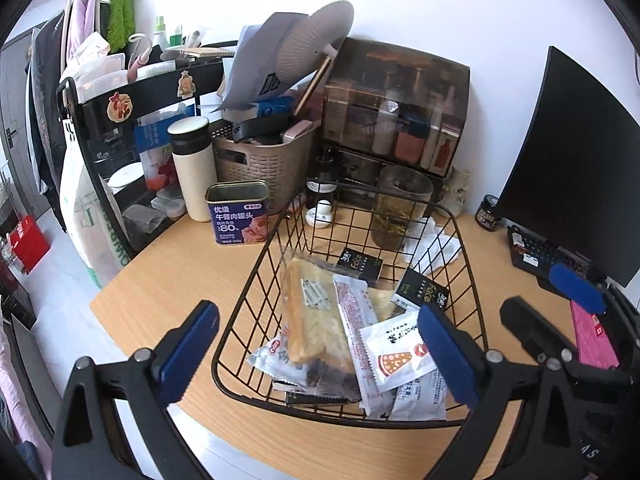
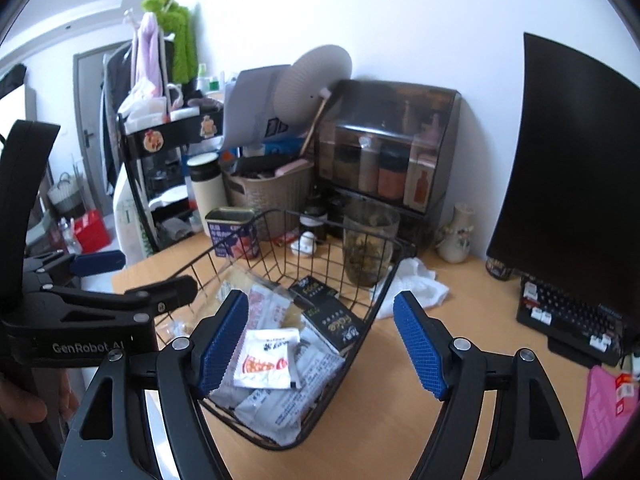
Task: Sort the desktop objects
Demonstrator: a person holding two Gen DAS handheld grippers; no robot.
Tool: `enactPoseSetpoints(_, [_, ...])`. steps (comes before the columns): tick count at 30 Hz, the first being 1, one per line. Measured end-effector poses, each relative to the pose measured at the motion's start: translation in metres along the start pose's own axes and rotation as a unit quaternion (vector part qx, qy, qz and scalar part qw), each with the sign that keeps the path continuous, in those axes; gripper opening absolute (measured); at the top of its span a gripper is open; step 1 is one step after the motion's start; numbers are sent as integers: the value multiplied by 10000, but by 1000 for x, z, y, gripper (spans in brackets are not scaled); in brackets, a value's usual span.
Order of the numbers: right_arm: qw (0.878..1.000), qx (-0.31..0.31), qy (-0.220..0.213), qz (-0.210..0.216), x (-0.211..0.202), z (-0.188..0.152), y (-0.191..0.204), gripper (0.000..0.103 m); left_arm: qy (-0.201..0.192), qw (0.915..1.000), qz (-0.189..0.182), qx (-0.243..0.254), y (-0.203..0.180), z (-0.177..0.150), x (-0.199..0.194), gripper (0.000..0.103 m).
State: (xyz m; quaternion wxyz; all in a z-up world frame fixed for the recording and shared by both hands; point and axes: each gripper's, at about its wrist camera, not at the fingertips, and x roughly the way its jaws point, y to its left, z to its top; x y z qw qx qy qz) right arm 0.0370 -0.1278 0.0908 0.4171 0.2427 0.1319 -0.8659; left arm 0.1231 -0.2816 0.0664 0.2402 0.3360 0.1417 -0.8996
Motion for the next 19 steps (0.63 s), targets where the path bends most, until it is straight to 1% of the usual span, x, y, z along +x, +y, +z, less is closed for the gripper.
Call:
enactPoseSetpoints(3, [10000, 1, 27, 9, -4, -5, -2, 75, -41, 10000, -3, -35, -2, -3, -1, 101])
enactPoseSetpoints(8, [10000, 51, 46, 2, -9, -11, -5, 75, 73, 9995, 316, 3, -5, -7, 1, 102])
enactPoseSetpoints(14, [10000, 31, 38, 27, -11, -11, -3, 75, 153, 9995, 270, 24, -4, -11, 3, 102])
enactPoseSetpoints(19, [10000, -13, 47, 59, -8, -9, 1, 75, 83, 9995, 292, 85, -5, -13, 1, 102])
